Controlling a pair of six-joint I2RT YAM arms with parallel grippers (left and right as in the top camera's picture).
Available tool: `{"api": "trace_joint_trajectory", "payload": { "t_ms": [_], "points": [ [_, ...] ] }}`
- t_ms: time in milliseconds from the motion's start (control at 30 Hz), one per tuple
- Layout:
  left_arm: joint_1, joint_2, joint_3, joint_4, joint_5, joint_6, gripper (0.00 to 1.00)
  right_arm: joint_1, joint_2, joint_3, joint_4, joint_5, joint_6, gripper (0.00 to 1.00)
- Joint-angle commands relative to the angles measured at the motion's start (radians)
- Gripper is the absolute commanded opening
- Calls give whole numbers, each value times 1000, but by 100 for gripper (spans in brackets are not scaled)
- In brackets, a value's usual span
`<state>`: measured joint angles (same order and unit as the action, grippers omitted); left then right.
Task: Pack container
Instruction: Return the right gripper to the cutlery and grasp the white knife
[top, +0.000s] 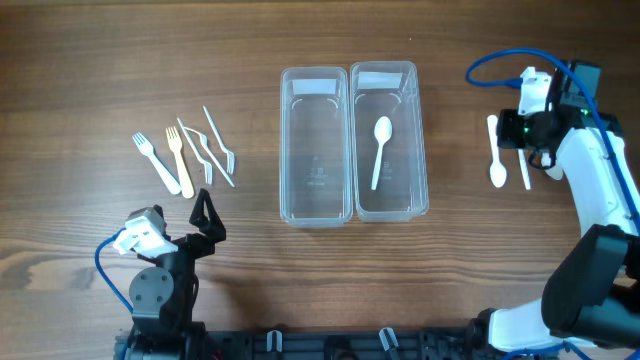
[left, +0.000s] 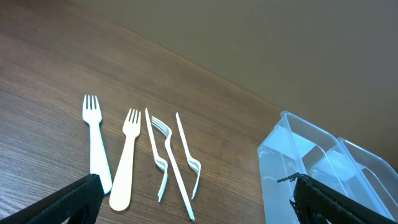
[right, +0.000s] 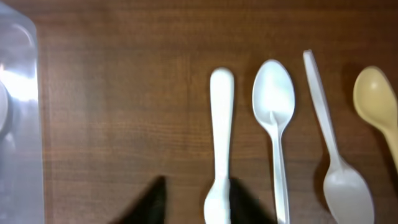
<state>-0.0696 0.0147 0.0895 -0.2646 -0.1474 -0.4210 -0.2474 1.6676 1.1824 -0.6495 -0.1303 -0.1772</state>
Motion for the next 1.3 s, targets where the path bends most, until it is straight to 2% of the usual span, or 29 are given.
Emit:
{"api": "trace_joint_trajectory", "payload": {
  "t_ms": [0, 67, 133, 600, 1000, 1067, 1167, 1267],
  "points": [
    [9, -5, -5, 2, 9, 20, 100, 1, 30, -32, -2, 45, 36, 48],
    [9, -5, -5, 2, 9, 20, 100, 1, 51, -40, -2, 91, 60, 59],
    [9, -5, -5, 2, 8, 20, 100, 1, 63, -51, -6, 113, 76, 64],
    [9, -5, -5, 2, 8, 20, 100, 0, 178, -98, 35, 132, 84, 57],
    [9, -5, -5, 2, 8, 20, 100, 0, 268, -98, 118, 129, 84, 59],
    [9, -5, -5, 2, 8, 20, 100, 0, 271, -98, 119, 115, 82, 56],
    [9, -5, -5, 2, 9, 20, 100, 0, 271, -97, 122, 91, 75, 32],
    [9, -5, -5, 2, 8, 20, 100, 0, 270, -97, 121, 56, 76, 20]
  ]
}}
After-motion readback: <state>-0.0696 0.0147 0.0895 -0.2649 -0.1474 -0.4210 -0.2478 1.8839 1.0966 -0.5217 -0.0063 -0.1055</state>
